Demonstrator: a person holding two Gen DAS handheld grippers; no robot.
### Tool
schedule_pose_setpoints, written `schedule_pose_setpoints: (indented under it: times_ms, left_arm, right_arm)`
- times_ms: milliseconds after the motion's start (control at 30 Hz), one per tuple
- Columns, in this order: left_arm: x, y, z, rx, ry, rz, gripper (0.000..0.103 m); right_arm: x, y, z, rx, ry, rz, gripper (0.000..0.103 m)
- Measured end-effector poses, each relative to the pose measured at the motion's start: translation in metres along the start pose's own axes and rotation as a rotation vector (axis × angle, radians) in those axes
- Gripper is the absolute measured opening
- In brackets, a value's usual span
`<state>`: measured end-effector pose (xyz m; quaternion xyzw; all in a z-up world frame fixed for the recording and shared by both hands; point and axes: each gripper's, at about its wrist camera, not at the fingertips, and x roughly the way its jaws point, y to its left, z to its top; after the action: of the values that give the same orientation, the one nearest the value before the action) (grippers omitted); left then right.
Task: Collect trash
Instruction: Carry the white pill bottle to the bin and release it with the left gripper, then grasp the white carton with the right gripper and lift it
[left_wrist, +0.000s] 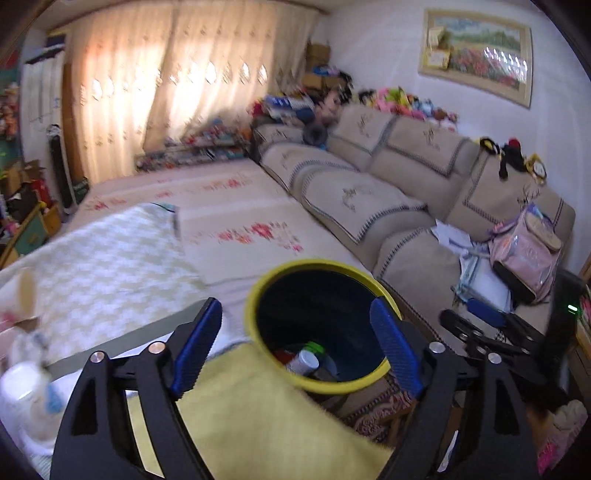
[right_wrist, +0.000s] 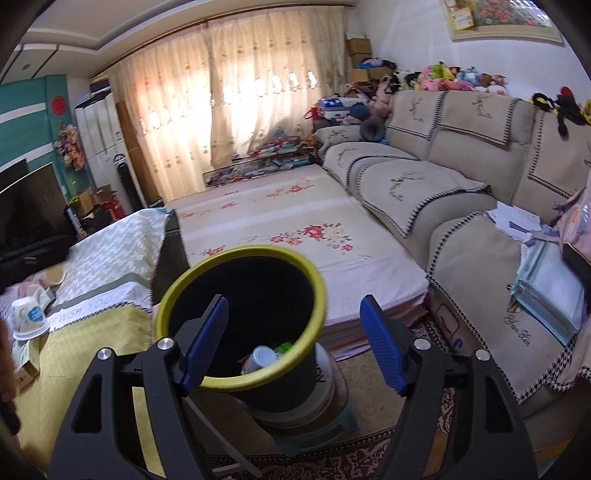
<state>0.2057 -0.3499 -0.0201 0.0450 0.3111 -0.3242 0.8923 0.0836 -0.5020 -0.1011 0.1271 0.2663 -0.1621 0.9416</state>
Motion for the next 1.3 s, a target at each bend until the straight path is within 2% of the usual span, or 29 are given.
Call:
schedule_pose_setpoints:
  times_ms: [100, 300, 500, 667, 767, 867, 933, 1033, 1133, 1300]
  left_arm:
    - [-0.05, 0.019, -0.016, -0.015, -0.043, 0.064, 0.091]
    - [-0.14, 0.068, -0.051, -0.07, -0.108, 0.248, 0.095]
    - [-0.224, 0.122, -0.097, -0.164, -0.154, 0.437, 0.096]
    - [-0.271, 0.161, -0.129, -0.246, -0.188, 0.544, 0.096]
    - [-0.288, 0.178, -0.148, -0.279, -0.189, 0.564, 0.097]
    - [-0.297, 0.188, -0.159, -0.314, -0.188, 0.569, 0.097]
    - [-0.299, 0.192, -0.165, -0.331, -0.186, 0.561, 0.097]
    - [-0.298, 0.194, -0.169, -0.342, -0.184, 0.556, 0.097]
    - [-0.295, 0.194, -0.17, -0.353, -0.182, 0.549, 0.097]
    - [-0.29, 0.198, -0.171, -0.364, -0.177, 0.537, 0.097]
  right_arm:
    - [0.002, 0.021, 0.0, -0.035, 0.01, 0.038, 0.07]
    - [0.004, 0.082, -0.008, -0.127, 0.038, 0.152, 0.071]
    - [0.001, 0.161, -0.025, -0.23, 0.086, 0.339, 0.071]
    - [-0.008, 0.231, -0.045, -0.331, 0.139, 0.498, 0.071]
    - [-0.014, 0.264, -0.057, -0.376, 0.174, 0.597, 0.072]
    - [-0.019, 0.292, -0.071, -0.408, 0.196, 0.658, 0.085]
    - [-0.02, 0.306, -0.076, -0.432, 0.196, 0.666, 0.091]
    - [-0.017, 0.32, -0.083, -0.466, 0.214, 0.667, 0.094]
    - [-0.012, 0.331, -0.087, -0.489, 0.22, 0.66, 0.095]
    - [0.0, 0.342, -0.092, -0.496, 0.278, 0.652, 0.096]
